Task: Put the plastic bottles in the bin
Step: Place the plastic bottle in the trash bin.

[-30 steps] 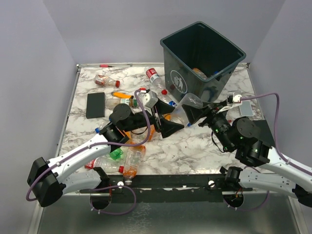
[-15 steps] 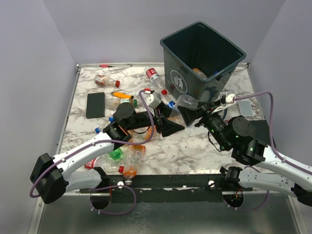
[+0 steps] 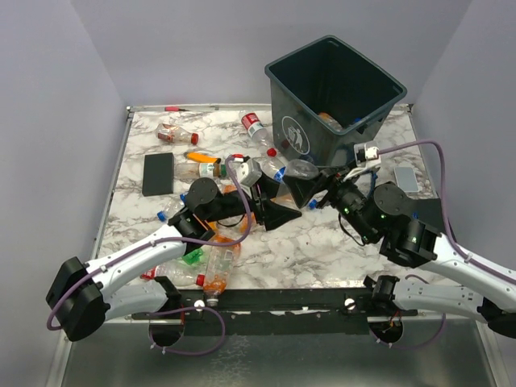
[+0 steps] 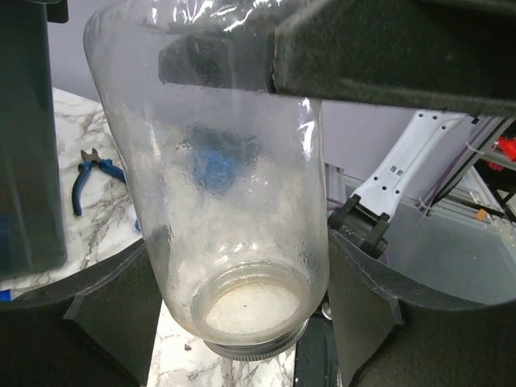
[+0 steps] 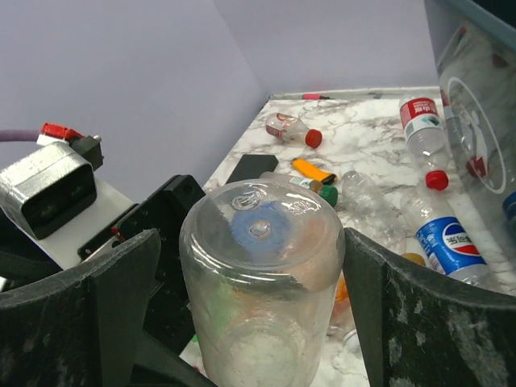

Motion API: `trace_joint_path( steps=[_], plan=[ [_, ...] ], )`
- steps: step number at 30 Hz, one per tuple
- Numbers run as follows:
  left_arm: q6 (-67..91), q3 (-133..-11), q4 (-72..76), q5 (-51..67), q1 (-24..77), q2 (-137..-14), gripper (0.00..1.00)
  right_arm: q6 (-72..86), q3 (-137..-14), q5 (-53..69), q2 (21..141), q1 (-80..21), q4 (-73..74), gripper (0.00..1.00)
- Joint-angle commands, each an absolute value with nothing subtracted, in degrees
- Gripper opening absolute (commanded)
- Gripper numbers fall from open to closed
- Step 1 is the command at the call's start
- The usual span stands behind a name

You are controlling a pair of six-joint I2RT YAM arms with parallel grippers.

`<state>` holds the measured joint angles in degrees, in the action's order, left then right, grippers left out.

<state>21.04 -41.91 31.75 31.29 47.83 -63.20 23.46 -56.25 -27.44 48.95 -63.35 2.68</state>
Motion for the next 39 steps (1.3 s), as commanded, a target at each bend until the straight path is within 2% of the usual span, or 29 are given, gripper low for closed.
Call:
trace_joint_path(
  steps=[1, 17, 20, 23, 25, 26, 29, 30, 35, 39],
  plan=[
    [19.53, -40.23, 35.90, 26.98, 48.23, -61.65, 0.28, 31.72, -60.23, -21.41, 51.61, -63.81, 8.83, 0.95],
    [17.72, -37.30, 37.85, 23.29, 48.25, -57.65, 0.15, 36.41, -65.05, -21.94, 57.80, -63.66, 20.04, 0.93],
    [17.75, -37.18, 37.85, 23.68, 48.23, -57.70, 0.15, 35.81, -64.59, -21.47, 57.45, -63.64, 18.95, 0.84],
    [17.80, -36.96, 37.86, 23.56, 48.29, -57.59, 0.17, 34.98, -63.43, -21.04, 56.37, -63.64, 15.80, 0.69],
    [17.76, -36.63, 37.81, 23.18, 48.30, -57.29, 0.26, 34.27, -62.73, -21.08, 55.47, -63.68, 13.92, 0.61],
    [17.74, -36.34, 37.79, 22.86, 48.30, -57.02, 0.36, 33.79, -62.62, -21.10, 55.25, -63.68, 13.21, 0.57],
    [17.77, -35.75, 37.79, 21.25, 48.51, -56.08, 0.85, 31.93, -63.09, -21.52, 54.29, -63.63, 11.51, 0.52],
    [17.77, -35.44, 37.79, 20.23, 48.57, -55.64, 0.97, 30.94, -63.74, -22.17, 53.99, -63.63, 11.32, 0.51],
    [17.07, -33.86, 37.88, 13.69, 48.84, -53.26, 0.99, 19.96, -72.78, -30.67, 54.08, -63.63, 13.06, 0.51],
    [15.80, -32.49, 37.80, 6.61, 48.78, -51.40, 0.99, 5.22, -82.78, -41.13, 58.12, -63.64, 11.14, 0.50]
  ],
)
